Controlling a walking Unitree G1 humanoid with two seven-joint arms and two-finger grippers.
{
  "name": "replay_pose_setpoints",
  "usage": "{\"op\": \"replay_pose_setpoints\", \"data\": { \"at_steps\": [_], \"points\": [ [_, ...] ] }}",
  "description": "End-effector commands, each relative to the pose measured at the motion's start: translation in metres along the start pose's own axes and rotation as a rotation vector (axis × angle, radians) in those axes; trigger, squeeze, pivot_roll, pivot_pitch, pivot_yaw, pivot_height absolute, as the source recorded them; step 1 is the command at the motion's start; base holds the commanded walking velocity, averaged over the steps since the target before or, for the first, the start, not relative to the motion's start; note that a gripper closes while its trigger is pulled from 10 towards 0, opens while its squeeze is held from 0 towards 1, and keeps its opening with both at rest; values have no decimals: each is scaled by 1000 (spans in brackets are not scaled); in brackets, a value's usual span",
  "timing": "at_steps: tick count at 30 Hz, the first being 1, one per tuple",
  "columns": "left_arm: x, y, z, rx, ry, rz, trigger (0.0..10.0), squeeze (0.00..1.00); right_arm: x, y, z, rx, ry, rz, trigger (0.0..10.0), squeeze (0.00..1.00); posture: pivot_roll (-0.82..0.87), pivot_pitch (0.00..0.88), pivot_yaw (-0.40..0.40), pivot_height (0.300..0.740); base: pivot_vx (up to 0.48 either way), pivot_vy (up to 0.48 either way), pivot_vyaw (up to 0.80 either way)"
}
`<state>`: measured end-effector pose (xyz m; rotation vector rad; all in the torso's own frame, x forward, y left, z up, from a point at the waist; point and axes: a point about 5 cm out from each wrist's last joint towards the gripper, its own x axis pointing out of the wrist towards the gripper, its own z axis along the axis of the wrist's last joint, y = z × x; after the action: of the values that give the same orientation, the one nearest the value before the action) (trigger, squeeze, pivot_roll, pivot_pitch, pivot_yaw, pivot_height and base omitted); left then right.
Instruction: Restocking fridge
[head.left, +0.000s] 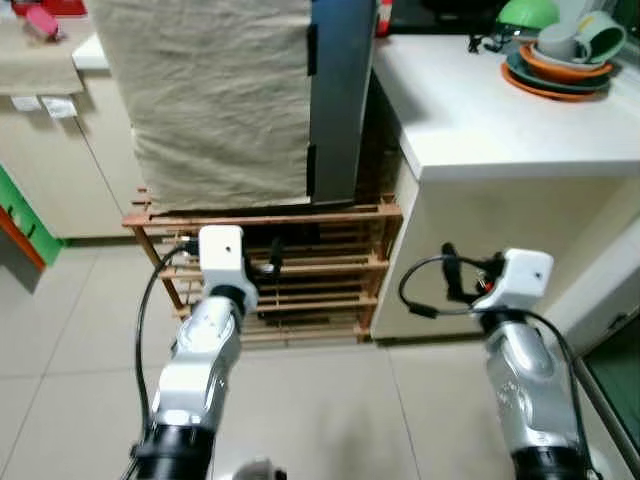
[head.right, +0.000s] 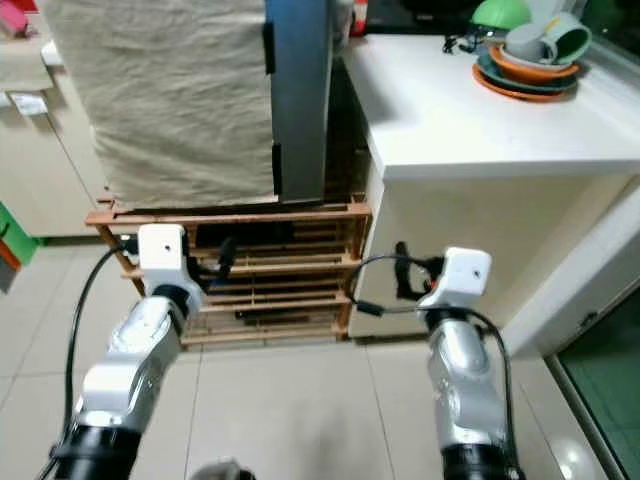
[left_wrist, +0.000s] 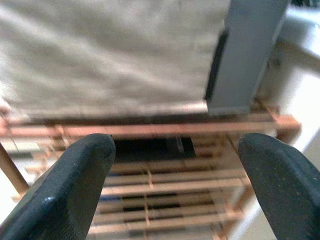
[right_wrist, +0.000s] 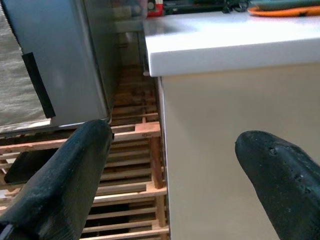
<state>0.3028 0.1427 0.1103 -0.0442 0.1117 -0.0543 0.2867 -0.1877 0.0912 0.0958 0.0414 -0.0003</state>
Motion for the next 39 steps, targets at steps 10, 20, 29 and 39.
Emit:
{"op": "replay_pose_setpoints", "data": {
  "at_steps": [10,20,29,39],
  "points": [
    [1,8,23,3,-120,38,10000,0,8,2,-2,2,37,35,10000,8,-44,0,-85,740,0,96,0],
    [14,15,22,-114,-58,84,10000,0,5,1,-1,15,16,10,10000,8,-89,0,-25,740,0,480,0],
    [16,16,19,-82,-38,84,10000,0,0,3,-4,24,11,4,10000,8,-95,0,-6,740,0,480,0],
    [15,17,17,-20,-26,81,10000,0,-6,6,-6,9,4,26,10000,27,-94,0,5,740,0,144,493]
  ]
}}
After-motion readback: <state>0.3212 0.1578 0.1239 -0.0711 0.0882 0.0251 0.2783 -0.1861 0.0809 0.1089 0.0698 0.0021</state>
